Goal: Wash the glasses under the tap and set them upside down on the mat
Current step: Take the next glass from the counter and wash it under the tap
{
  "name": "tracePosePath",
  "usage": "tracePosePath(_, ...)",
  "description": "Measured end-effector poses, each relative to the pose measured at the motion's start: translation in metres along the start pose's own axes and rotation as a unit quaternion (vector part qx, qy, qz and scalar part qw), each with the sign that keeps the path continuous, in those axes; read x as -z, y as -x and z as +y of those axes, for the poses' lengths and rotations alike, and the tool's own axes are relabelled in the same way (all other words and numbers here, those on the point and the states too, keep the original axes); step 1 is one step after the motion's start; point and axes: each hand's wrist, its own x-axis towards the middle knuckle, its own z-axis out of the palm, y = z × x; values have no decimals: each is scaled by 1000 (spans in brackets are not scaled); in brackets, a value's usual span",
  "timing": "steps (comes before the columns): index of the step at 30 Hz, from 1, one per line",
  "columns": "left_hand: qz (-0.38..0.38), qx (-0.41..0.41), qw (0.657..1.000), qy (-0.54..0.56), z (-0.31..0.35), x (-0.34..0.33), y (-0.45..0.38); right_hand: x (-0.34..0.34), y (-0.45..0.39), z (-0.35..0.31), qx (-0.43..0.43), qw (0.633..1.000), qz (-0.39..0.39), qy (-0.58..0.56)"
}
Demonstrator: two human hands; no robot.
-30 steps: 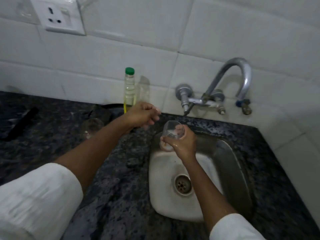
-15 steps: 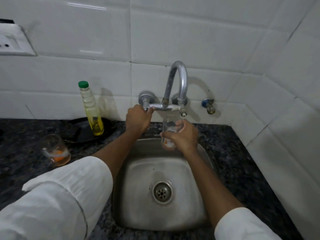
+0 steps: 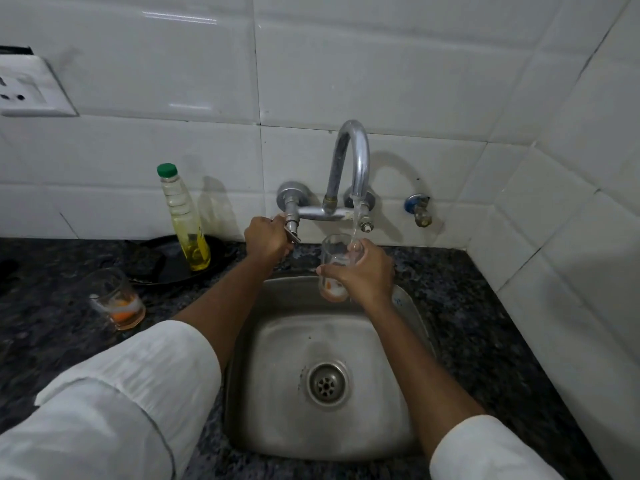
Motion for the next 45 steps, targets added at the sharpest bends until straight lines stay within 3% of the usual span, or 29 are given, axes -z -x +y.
tracePosePath(8,-9,3,1000,18,0,1,11,3,7,7,-10,1000,10,-13)
tracePosePath(12,-60,87,987,118,-10,-9,48,8,15,4,-18,1000,13,-20)
tracePosePath(16,-235,211,933,171,-54,-31,95,6,21,4,-29,999,24,-17)
tracePosePath(20,-285,237,849,377,-72,-44,113,0,29,12,-31,999,-13,-18)
tracePosePath(22,-284,237,835,407,-74,-44,110,3,30,22,20,998,-29,43)
tracePosePath(25,-300,247,842,375,-76,-39,101,19,30,34,249,951,34,181)
tracePosePath(27,-321,236,848,350,-73,-38,97,32,28,32,332,917,-40,219)
tracePosePath(29,-332,223,862,312,-70,-37,94,35,19,30,281,895,-209,276)
tracePosePath(31,-315,208,882,283,-71,-38,93,30,12,25,216,889,-291,279)
tracePosePath(32,-308,201,881,298,-74,-39,94,22,13,20,176,916,-284,221)
tracePosePath(34,-291,201,844,403,-77,-41,99,4,18,13,29,978,-207,-11)
tracePosePath(35,-281,212,816,458,-79,-42,100,-2,21,10,-26,979,-172,-109)
tracePosePath(36,-276,216,799,488,-79,-44,98,-6,24,12,-12,979,-161,-126)
tracePosePath(37,-275,216,804,482,-75,-43,95,-5,24,18,47,978,-189,-75)
tracePosePath(38,-270,216,833,432,-74,-41,90,-3,21,26,132,959,-247,42)
tracePosePath(40,-273,238,895,260,-76,-38,82,8,16,36,242,853,-325,328)
tracePosePath(41,-271,252,903,218,-80,-36,82,10,14,42,257,837,-315,367)
tracePosePath(43,-287,245,887,265,-87,-35,87,-1,17,42,234,898,-240,287)
tracePosePath(44,-291,232,866,333,-87,-36,92,-9,20,39,147,954,-203,162)
tracePosePath(45,-288,217,844,396,-88,-39,94,-19,21,36,37,983,-180,11)
